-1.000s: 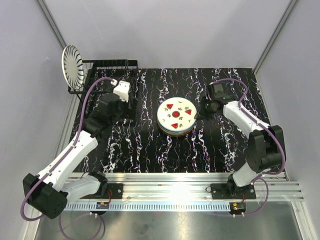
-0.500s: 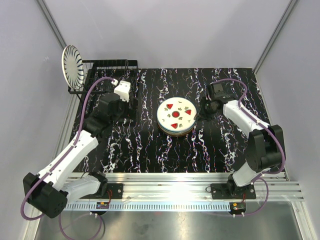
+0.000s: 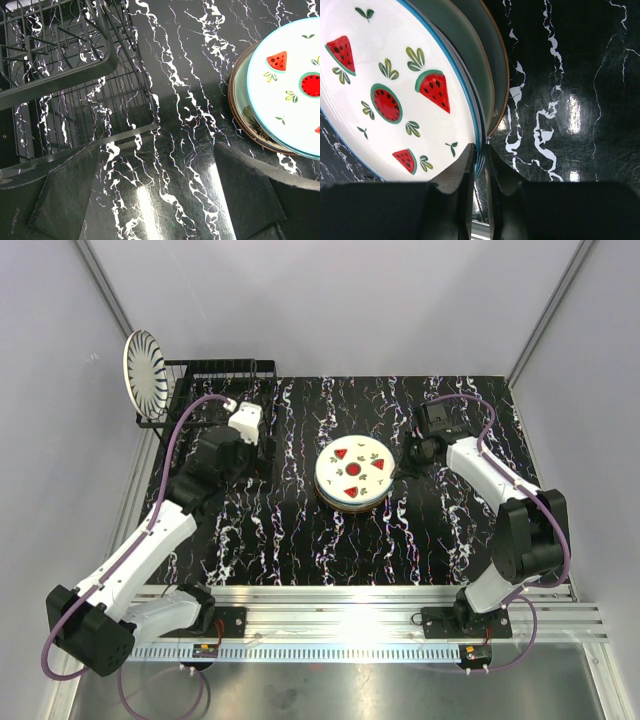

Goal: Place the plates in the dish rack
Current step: Grab a plate with the left arm

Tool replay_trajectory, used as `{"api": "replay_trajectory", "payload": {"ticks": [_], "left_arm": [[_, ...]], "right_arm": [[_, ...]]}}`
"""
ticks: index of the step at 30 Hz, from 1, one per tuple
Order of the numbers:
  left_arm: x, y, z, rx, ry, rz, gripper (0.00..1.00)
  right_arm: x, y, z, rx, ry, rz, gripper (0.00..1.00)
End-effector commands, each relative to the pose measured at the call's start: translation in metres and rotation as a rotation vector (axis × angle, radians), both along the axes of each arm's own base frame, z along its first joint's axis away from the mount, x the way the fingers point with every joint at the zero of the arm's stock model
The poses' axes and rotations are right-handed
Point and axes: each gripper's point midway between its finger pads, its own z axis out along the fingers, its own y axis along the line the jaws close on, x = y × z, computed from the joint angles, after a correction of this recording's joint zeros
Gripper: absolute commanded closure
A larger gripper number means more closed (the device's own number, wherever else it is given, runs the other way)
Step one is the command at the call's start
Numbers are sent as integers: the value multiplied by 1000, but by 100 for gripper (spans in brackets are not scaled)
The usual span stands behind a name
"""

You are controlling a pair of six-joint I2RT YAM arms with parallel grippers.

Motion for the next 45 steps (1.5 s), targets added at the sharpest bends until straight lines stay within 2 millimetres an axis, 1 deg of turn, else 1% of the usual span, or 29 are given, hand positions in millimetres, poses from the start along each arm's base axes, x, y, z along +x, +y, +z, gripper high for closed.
{"api": "replay_trajectory", "payload": {"ticks": [1,5,10,11,15,20,24,26,27,29,30,31,35,36,37,39,40,42,43,45], "left_arm": [[9,-6,26,-20,-65,-7,1],[9,-6,25,-19,-62,-8,1],[8,-7,25,-20,-61,-12,1],[8,-7,26,-21,-62,-13,1],[8,-10,23,-25,-51,-22,1],[7,-24,18,-87,-9,-55,1],[7,-38,5,-142,68,-74,1],[3,-53,-1,-205,120,-111,1],[3,-56,-4,-220,135,-114,1],[-2,-70,-5,-285,174,-156,1],[-2,-74,-8,-295,192,-160,1],[-2,-76,-6,-318,204,-158,1],[-6,-83,-11,-372,255,-151,1],[-7,-86,-13,-406,274,-137,1],[-11,-87,-19,-423,296,-136,1],[-12,-91,-23,-465,314,-120,1],[-15,-91,-33,-474,336,-111,1],[-15,-95,-36,-523,341,-101,1],[-19,-97,-45,-538,366,-108,1],[-18,-102,-48,-581,375,-105,1]], "right_arm": [[9,-6,17,-38,-37,1,82],[9,-7,23,-50,-41,10,86],[10,-3,25,-38,-37,18,99],[11,0,26,-25,-38,22,100],[14,13,33,49,-36,29,100],[17,32,49,170,-46,33,100],[15,40,58,225,-45,23,100],[14,40,61,236,-49,16,100],[13,40,62,243,-47,16,100],[9,43,64,268,-40,20,100],[7,42,64,277,-36,11,100],[6,43,65,286,-39,14,100],[0,43,63,297,-33,7,100],[-3,42,58,295,-23,6,100],[-3,41,58,296,-25,4,100],[-5,40,53,292,-20,4,100],[-6,40,52,292,-20,4,100],[-8,39,49,290,-14,7,100],[-8,38,48,289,-13,5,100],[-10,37,47,286,-11,9,100]]}}
